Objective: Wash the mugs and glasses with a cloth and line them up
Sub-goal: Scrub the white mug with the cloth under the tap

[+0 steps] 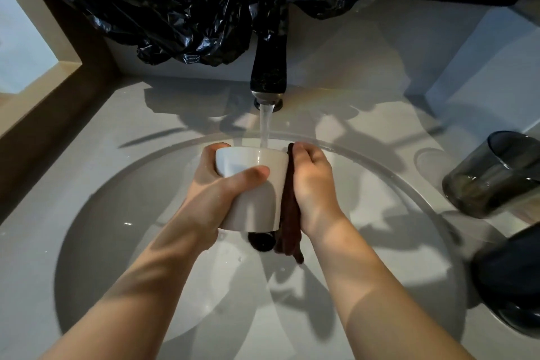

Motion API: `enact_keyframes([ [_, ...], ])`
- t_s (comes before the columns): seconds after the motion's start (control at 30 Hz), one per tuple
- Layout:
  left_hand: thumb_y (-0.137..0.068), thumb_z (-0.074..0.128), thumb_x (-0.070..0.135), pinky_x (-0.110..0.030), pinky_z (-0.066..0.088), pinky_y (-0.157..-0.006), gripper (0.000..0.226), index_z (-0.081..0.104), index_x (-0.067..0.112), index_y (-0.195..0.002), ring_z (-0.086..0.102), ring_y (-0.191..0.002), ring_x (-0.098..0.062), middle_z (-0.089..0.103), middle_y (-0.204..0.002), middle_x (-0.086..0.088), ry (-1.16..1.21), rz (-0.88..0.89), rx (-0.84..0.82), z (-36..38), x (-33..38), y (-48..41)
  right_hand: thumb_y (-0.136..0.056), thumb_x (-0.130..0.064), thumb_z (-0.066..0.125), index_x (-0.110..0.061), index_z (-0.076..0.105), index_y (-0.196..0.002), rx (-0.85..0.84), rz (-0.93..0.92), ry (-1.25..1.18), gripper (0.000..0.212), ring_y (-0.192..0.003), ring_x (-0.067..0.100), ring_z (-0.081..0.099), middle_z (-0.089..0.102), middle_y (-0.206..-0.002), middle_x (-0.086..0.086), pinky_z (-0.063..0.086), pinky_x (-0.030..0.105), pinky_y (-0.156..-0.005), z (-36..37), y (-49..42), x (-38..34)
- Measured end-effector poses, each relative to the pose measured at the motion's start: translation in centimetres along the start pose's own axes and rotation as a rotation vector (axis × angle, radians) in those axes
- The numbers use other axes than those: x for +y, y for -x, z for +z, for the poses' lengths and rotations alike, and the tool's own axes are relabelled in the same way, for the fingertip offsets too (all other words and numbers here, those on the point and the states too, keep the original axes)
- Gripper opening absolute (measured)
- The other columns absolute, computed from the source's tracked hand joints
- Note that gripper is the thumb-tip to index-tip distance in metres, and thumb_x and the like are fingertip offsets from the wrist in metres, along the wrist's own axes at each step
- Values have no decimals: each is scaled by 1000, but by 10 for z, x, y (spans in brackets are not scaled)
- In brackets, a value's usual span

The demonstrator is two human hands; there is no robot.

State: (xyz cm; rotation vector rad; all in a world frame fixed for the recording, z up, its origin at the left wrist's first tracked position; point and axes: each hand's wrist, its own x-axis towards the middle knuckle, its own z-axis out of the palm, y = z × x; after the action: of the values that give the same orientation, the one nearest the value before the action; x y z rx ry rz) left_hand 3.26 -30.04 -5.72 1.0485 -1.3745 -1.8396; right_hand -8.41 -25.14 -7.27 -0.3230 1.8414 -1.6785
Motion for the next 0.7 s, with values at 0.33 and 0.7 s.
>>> enact_keyframes([
  [0.33,-50,82,27,-24,52,-48,76,49,18,-119,68,-64,-10,64,-97,-7,149,-63,82,-2,2,-4,-92,-25,60,-32,51,-111,-199,-150,-51,22,-96,3,56,58,-103,-13,45,12,-85,4,27,1],
  [0.7,-55,70,33,-26,52,-48,43,50,32,-93,67,-59,-5,62,-87,1,120,19,131,6,-2,-1,-91,-30,60,-6,62,-106,-113,224,-276,28,-89,33,65,67,-98,18,54,46,-82,4,10,1],
])
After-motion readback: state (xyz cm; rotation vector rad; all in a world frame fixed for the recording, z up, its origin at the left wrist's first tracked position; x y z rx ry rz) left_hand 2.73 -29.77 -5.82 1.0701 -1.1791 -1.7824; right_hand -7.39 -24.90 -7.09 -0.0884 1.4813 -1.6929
